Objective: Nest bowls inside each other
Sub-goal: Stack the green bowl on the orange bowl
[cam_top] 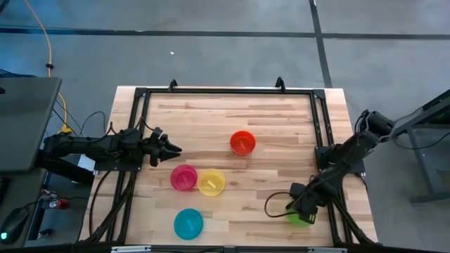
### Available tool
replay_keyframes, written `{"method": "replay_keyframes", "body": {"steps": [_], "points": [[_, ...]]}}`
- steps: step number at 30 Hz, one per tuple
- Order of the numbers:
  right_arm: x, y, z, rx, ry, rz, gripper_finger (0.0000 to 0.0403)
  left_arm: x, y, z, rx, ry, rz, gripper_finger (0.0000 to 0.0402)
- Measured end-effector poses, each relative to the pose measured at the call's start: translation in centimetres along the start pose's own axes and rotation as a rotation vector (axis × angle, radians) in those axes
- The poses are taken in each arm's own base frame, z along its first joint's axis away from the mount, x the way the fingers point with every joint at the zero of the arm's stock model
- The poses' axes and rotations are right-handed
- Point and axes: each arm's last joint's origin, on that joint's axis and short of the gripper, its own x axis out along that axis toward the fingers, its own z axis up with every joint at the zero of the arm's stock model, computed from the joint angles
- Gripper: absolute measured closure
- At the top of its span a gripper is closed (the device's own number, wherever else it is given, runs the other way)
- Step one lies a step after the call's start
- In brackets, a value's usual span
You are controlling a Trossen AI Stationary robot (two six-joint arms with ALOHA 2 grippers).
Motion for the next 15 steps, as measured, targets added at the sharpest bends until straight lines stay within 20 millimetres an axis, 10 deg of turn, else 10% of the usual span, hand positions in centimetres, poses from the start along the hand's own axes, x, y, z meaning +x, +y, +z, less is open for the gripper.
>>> {"method": "replay_keyframes", "body": {"steps": [15], "points": [[-0.2,-4.4,-2.3,0.294,-0.165,0.198,0.0259,0.0,-0.1,0.1,-0.034,-0.009,-0.006,0.0218]]}}
